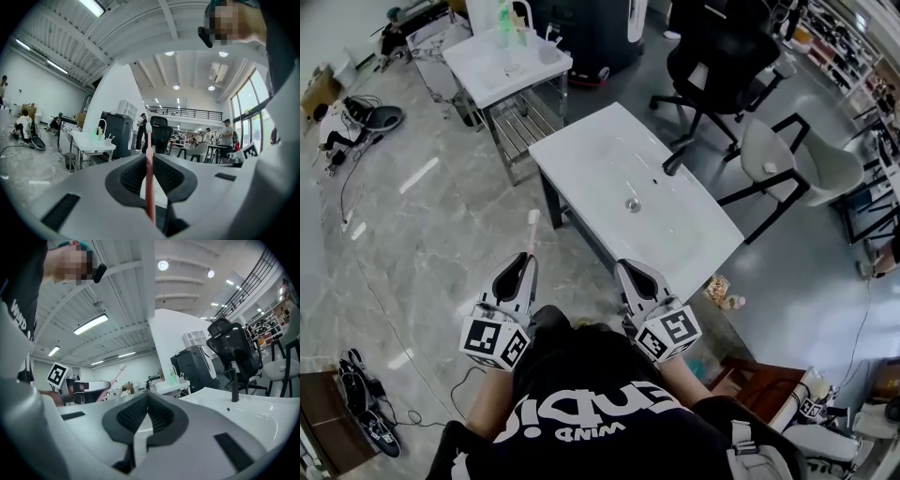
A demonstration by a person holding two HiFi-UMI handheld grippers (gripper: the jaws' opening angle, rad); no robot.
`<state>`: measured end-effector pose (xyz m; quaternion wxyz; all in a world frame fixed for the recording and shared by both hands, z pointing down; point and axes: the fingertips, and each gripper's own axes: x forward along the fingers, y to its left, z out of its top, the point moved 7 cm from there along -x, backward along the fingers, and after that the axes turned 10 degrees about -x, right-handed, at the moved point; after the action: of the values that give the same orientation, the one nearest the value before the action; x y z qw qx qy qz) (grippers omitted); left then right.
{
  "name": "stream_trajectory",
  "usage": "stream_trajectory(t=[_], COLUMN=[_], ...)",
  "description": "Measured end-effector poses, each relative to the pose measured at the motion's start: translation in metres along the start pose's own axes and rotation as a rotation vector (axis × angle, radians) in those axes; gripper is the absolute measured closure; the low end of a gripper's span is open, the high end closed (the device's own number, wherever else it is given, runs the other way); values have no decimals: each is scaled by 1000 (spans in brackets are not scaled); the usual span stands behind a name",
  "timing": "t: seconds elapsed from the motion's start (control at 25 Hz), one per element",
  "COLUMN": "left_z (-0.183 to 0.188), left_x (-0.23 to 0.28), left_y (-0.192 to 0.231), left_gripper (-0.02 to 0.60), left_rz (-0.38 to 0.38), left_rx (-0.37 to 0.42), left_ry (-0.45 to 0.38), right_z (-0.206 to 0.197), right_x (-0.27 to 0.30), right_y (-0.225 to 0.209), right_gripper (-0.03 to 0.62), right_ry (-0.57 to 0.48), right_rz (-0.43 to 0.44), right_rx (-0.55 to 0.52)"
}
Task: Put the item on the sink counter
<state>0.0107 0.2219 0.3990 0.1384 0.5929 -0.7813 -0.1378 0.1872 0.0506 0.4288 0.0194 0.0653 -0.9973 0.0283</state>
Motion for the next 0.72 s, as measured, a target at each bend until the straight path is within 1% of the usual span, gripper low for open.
stream_trajectory(t=[0.12, 0.28, 0.48, 0.72], left_z=[3, 5, 11, 24], left_x=[13, 30, 61, 100], left_y=[5, 18, 42, 76], left_gripper=[518, 518, 518, 518], left_rz=[-3, -14, -38, -73], left_rx=[11, 6, 1, -3], left_ry=[-2, -1, 3, 30], right_z=[-2, -5, -8, -4], right_x=[10, 27, 56, 97], right_y=[-8, -15, -28, -42], right_gripper=[577, 577, 577, 577], right_ry=[-2, 4, 8, 12], right_rz=[-4, -13, -37, -76], right_rx=[7, 11, 15, 15])
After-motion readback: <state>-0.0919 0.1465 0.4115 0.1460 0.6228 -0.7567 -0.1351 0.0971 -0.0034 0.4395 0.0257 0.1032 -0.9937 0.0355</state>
